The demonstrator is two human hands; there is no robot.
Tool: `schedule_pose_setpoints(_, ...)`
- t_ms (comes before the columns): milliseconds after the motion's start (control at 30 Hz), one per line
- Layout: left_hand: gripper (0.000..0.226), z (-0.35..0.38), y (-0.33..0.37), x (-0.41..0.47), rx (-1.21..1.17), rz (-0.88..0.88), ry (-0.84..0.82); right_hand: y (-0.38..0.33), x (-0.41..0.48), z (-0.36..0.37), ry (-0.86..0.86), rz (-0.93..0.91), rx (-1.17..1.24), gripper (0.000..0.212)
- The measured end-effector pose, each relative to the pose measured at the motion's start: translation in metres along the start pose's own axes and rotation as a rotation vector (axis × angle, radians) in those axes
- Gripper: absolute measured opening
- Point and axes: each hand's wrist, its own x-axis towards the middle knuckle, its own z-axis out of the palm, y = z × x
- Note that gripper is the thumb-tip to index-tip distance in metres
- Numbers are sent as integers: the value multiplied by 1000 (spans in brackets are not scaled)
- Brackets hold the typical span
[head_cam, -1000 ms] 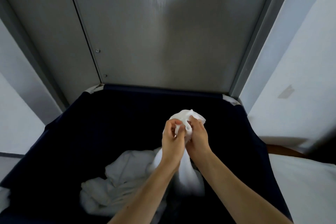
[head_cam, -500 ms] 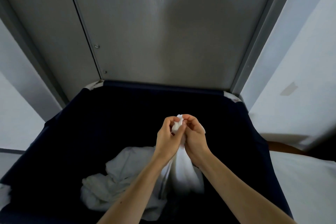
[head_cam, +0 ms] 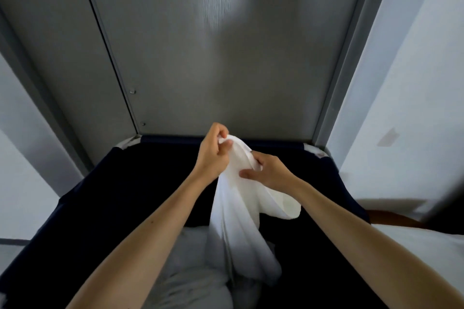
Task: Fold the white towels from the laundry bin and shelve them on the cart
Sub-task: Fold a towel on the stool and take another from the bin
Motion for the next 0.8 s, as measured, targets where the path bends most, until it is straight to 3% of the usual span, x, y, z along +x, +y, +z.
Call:
schedule_pose_setpoints(200, 30, -18, 32, 60, 39, 128, 148, -10, 13, -36, 88, -63, -101, 27)
schedule_pose_setpoints(300, 22, -30, 50, 86, -4, 160, 247, 2, 14, -56, 29, 2, -469, 24)
schedule_pose_setpoints(367, 18, -32, 57, 93, -5, 178, 219, 14, 12, -61, -44, 62, -689, 28)
schedule_pose_setpoints(500, 17, -29, 43, 85, 42, 189, 216, 41, 4, -64, -172, 149, -845, 35)
schedule_pose_setpoints(667, 7, -38, 3, 67, 131, 109, 242, 63, -4, -73, -174, 185, -1103, 39)
schedule_pose_setpoints(800, 15, -52, -26, 50, 279, -7, 212, 67, -5, -80, -162, 144, -1185, 43)
